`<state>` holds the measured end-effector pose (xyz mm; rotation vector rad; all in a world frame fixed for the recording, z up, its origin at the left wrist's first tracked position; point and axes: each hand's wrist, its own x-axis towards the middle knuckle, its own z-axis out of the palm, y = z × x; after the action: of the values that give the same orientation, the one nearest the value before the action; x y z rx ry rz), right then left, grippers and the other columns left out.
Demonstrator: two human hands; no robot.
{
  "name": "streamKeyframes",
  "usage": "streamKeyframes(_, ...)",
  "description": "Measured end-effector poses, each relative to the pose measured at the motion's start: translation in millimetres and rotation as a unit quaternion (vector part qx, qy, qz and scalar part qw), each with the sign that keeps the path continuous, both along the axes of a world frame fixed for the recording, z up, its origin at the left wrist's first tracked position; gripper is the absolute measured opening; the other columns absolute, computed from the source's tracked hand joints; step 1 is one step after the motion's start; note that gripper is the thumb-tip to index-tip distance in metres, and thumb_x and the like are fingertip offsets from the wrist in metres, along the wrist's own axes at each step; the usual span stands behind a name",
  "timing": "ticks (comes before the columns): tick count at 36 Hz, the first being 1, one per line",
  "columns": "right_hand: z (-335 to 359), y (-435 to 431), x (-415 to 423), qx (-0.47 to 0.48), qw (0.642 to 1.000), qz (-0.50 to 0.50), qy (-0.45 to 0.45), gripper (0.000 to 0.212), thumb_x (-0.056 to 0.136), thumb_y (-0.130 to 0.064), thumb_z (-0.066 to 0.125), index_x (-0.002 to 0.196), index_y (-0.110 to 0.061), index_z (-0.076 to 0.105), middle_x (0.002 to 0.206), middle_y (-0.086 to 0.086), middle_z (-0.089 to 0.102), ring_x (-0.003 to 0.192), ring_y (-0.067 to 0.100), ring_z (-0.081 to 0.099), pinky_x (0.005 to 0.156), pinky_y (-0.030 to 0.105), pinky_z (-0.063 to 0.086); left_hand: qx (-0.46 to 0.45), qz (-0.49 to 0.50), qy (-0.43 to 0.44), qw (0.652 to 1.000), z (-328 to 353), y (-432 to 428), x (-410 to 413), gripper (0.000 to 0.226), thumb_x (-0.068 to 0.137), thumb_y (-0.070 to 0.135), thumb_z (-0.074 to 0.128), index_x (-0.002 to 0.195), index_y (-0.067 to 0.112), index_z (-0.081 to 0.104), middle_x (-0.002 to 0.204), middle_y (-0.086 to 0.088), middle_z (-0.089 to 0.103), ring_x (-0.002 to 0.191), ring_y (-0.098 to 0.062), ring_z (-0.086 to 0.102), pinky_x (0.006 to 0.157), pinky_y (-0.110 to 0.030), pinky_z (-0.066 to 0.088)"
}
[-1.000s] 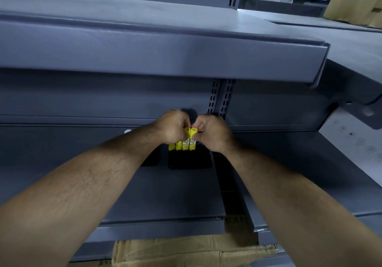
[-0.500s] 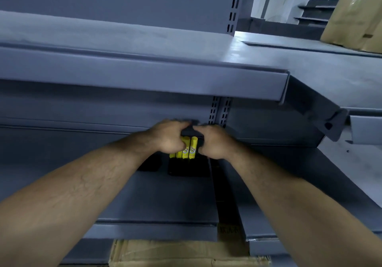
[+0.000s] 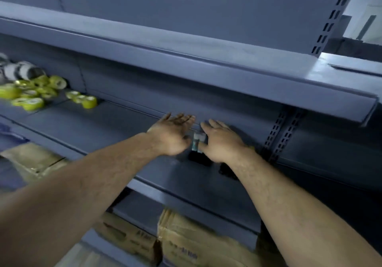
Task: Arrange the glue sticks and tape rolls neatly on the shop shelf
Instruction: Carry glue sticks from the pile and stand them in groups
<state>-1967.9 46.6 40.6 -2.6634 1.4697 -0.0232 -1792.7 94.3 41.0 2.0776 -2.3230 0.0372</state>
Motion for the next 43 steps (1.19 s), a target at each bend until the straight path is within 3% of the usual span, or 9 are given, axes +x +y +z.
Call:
streamKeyframes(8, 5, 60, 120, -0.007, 0.997, 0.070, 0.008, 0.078, 0.099, -0.058, 0.044, 0.161, -0.025, 0.011, 0.169, 0.000, 0.003, 0.155, 0.018, 0.000, 0.124, 0.039, 0.010, -0.005, 0.084, 0.000, 0.996, -8, 79, 128, 0.072, 0.099, 0.046, 0.025, 0.159, 0.019, -0.003, 0.167, 0.000, 0.000, 0.153, -0.016, -0.004, 0.124, -0.042, -0.001)
streamKeyframes(16, -2, 139, 295, 0.001, 0.990, 0.144, -0.004, 0.077, 0.101, -0.061, 0.036, 0.162, -0.026, 0.005, 0.169, -0.002, -0.001, 0.155, 0.018, -0.003, 0.125, 0.040, 0.013, 0.001, 0.165, 0.057, 0.985, -19, 192, 282, 0.067, 0.102, 0.043, 0.023, 0.159, 0.021, -0.004, 0.167, 0.003, -0.005, 0.153, -0.014, -0.008, 0.124, -0.039, -0.002)
streamKeyframes(24, -12, 202, 452, 0.024, 0.973, 0.230, -0.009, 0.082, 0.100, -0.050, 0.048, 0.162, -0.021, 0.002, 0.169, -0.001, -0.004, 0.155, 0.018, -0.004, 0.123, 0.036, 0.012, -0.006, 0.261, 0.080, 0.962, -31, 278, 414, 0.069, 0.101, 0.047, 0.025, 0.159, 0.023, -0.004, 0.166, 0.005, -0.006, 0.152, -0.013, -0.008, 0.124, -0.040, -0.001)
streamKeyframes(38, -36, 179, 678, 0.017, 0.940, 0.339, -0.029, 0.083, 0.095, -0.049, 0.056, 0.160, -0.024, 0.012, 0.168, 0.001, 0.008, 0.155, 0.022, 0.004, 0.123, 0.044, 0.022, -0.024, 0.387, 0.076, 0.919, -40, 302, 602, 0.071, 0.098, 0.044, 0.026, 0.160, 0.023, -0.001, 0.167, 0.005, -0.002, 0.153, -0.013, -0.005, 0.125, -0.038, 0.002)
streamKeyframes(43, -27, 162, 755, 0.007, 0.924, 0.382, -0.024, 0.077, 0.095, -0.046, 0.058, 0.157, -0.018, 0.021, 0.165, 0.006, 0.016, 0.153, 0.025, 0.010, 0.123, 0.039, 0.020, -0.025, 0.415, 0.064, 0.907, -17, 296, 662, 0.073, 0.094, 0.046, 0.020, 0.160, 0.023, -0.001, 0.166, 0.004, -0.002, 0.153, -0.014, -0.005, 0.124, -0.036, 0.001)
